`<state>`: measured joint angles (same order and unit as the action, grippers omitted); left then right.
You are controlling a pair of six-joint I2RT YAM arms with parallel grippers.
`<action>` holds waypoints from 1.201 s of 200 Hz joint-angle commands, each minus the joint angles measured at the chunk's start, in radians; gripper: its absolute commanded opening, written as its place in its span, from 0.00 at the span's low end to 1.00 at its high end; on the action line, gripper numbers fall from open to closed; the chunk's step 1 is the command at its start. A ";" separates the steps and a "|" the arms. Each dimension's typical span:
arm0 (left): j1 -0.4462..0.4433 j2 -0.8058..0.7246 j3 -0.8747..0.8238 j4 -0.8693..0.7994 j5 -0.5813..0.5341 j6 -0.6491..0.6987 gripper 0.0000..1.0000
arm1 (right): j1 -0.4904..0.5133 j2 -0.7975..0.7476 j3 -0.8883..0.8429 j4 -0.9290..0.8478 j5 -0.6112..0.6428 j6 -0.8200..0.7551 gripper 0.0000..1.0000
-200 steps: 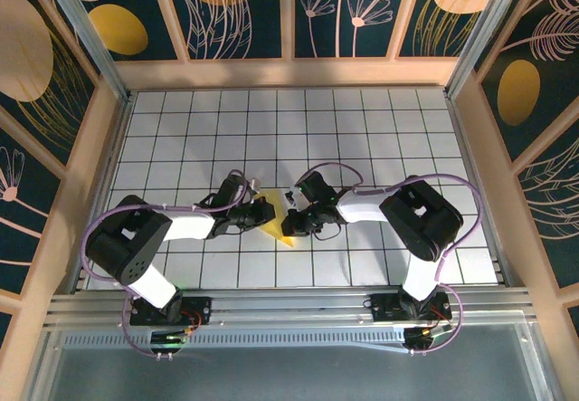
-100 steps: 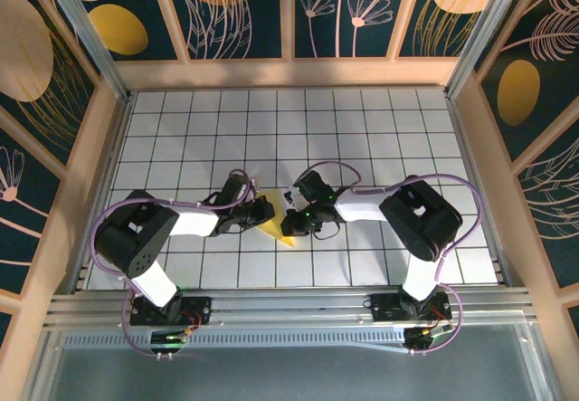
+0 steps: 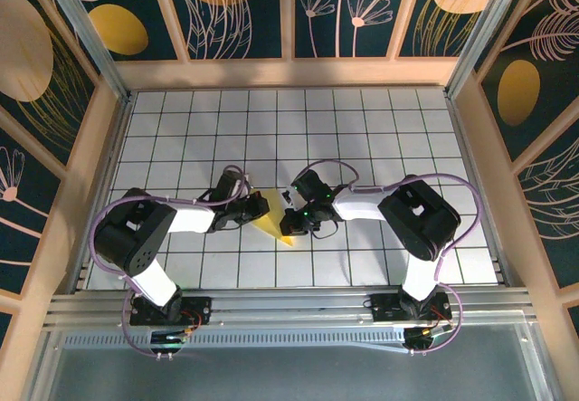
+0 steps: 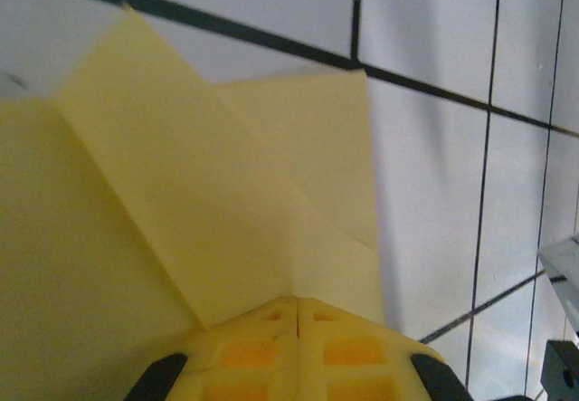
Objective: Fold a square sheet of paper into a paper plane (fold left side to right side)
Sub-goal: Fourth fold the wing at the center of the table.
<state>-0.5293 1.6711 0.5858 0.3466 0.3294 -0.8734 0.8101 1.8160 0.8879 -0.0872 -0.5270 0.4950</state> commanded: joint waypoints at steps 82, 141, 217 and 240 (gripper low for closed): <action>0.144 0.097 0.138 -0.095 -0.041 0.136 0.01 | 0.007 0.083 -0.079 -0.151 0.175 -0.033 0.00; 0.196 0.110 0.161 -0.119 -0.070 0.184 0.00 | 0.005 0.074 -0.086 -0.140 0.174 -0.030 0.00; 0.188 -0.165 0.122 -0.194 -0.060 0.281 0.00 | -0.008 0.055 -0.084 -0.125 0.170 -0.030 0.00; 0.096 -0.214 0.062 -0.141 -0.016 0.241 0.00 | -0.009 0.054 -0.082 -0.124 0.171 -0.030 0.00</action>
<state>-0.3523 1.4948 0.7105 0.1719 0.2520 -0.6205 0.8108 1.8080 0.8658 -0.0372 -0.5205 0.4831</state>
